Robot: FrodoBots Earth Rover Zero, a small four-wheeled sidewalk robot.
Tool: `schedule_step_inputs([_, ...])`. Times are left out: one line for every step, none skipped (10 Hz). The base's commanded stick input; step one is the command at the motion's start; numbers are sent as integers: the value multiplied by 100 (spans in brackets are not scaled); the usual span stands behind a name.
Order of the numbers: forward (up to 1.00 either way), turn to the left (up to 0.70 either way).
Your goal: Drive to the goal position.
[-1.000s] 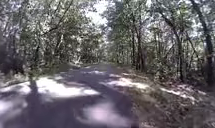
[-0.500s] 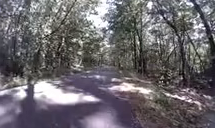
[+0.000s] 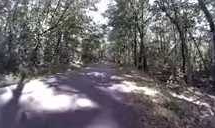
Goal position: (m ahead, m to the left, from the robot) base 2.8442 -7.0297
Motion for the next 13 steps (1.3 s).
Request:
schedule_step_inputs([70, 0])
schedule_step_inputs([70, 0])
schedule_step_inputs([70, 0])
schedule_step_inputs([70, 0])
schedule_step_inputs([70, 0])
schedule_step_inputs([70, 0])
schedule_step_inputs([70, 0])
schedule_step_inputs([70, 0])
schedule_step_inputs([70, 0])
schedule_step_inputs([70, 0])
schedule_step_inputs([70, 0])
schedule_step_inputs([70, 0])
schedule_step_inputs([70, 0])
